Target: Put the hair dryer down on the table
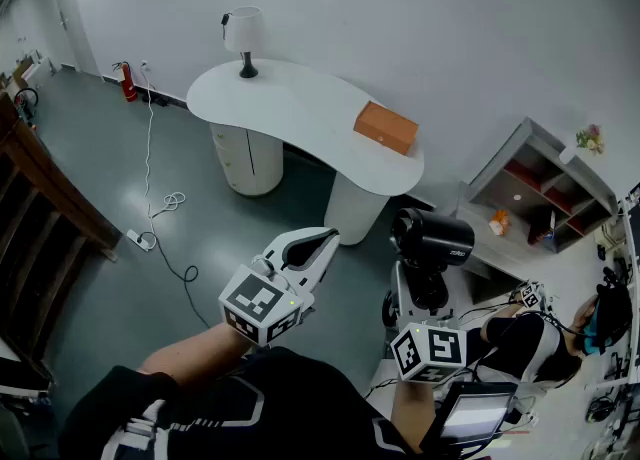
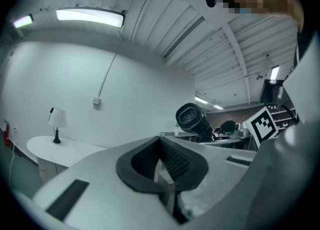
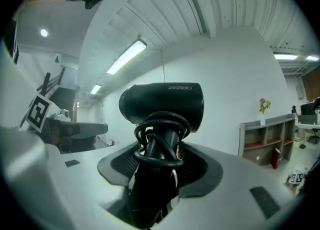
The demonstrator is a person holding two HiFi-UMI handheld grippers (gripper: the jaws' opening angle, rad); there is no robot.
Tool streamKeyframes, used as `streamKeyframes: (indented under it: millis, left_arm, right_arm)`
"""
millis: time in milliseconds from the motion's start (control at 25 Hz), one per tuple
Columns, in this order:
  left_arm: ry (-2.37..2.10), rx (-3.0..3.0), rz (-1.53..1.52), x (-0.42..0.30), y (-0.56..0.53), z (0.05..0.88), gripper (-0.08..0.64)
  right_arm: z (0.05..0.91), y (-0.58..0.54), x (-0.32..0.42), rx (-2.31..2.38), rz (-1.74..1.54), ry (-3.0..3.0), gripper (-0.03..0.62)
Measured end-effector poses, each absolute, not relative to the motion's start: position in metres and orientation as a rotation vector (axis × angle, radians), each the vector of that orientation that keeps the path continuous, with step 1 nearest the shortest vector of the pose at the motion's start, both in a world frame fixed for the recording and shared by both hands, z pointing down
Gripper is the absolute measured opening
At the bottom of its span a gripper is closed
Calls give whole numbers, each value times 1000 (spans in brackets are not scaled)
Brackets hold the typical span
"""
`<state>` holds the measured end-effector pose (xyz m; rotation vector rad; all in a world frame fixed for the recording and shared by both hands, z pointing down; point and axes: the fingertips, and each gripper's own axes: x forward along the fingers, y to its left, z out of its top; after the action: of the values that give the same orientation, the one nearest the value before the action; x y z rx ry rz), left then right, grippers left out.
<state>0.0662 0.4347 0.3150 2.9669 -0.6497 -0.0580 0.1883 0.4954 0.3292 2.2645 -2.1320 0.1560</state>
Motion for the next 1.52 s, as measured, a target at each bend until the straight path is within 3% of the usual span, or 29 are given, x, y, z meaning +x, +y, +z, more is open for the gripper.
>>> streamKeyframes:
  millis: [840,1520]
  left_arm:
    - [-659,2966,-90,44,412,312,6]
    - [-691,2988,-32,-24,365,330,6]
  right_arm:
    - [328,473,180,2337,151,-2099,247]
    - [331,430,119,2342,127,-2092,249]
